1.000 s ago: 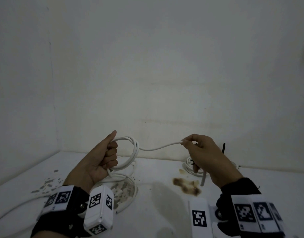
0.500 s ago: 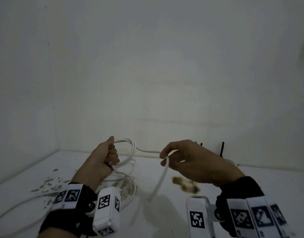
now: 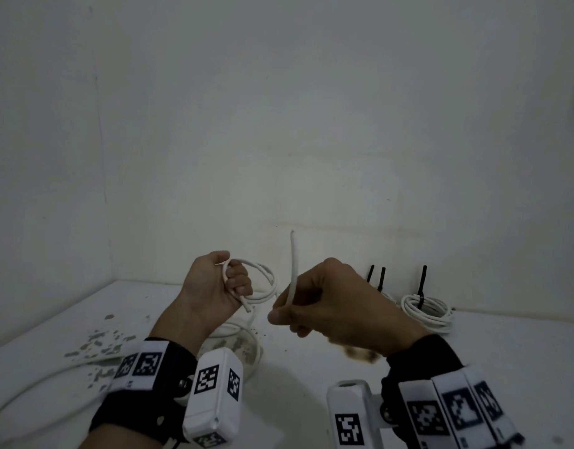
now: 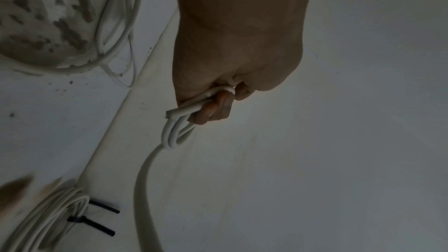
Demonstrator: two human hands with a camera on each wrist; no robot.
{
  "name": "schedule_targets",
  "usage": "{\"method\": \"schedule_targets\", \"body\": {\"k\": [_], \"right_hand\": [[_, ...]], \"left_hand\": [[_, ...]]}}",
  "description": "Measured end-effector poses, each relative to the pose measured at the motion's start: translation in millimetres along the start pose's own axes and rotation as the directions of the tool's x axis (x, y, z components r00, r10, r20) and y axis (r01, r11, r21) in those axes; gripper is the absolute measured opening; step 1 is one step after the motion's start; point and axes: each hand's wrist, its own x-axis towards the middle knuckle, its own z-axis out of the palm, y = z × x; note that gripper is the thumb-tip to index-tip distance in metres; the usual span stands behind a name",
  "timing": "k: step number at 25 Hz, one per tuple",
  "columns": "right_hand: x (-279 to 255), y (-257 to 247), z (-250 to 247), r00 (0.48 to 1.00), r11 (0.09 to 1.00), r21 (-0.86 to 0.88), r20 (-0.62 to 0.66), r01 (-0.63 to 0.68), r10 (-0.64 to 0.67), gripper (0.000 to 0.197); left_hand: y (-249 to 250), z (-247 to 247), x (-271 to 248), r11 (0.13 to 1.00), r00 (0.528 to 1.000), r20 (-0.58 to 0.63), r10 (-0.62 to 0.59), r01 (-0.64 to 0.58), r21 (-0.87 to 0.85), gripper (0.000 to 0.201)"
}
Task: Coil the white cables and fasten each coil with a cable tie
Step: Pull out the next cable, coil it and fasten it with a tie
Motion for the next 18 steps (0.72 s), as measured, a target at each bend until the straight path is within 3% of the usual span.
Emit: {"method": "schedule_targets", "body": {"k": [2, 7, 11, 13, 18], "right_hand": [[1.4, 3.1, 4.8, 0.999, 1.0, 0.027, 0.037, 0.006, -0.007, 0.009], [7.8, 5.8, 14.8, 1.0, 0.998, 0.057, 0.008, 0.022, -0.023, 0.008], [15.3, 9.8, 23.4, 0.987, 0.973, 0.229, -0.154, -0.011, 0.047, 0.009], [16.7, 14.8, 22.1, 0.96, 0.94, 0.339, -0.25, -0.038, 0.129, 0.013], [16.0, 21.9, 16.5, 0.923, 0.872, 0.485, -0.3, -0.069, 0.24, 0.02]], "left_hand": [[-4.1, 6.2, 0.0, 1.0, 1.0, 0.02, 0.003, -0.003, 0.022, 0.029], [-17.0, 19.7, -7.0, 0.99, 0.996, 0.077, -0.041, 0.03, 0.136, 0.034], [-31.6, 33.3, -19.6, 0.906, 0.984, 0.14, -0.113, 0.045, 0.42, 0.036], [-37.2, 38.6, -21.2, 0.885, 0.979, 0.164, -0.121, 0.032, 0.464, 0.038], [-41.0, 43.4, -21.9, 0.808, 0.983, 0.151, -0.103, -0.006, 0.589, 0.035]]}}
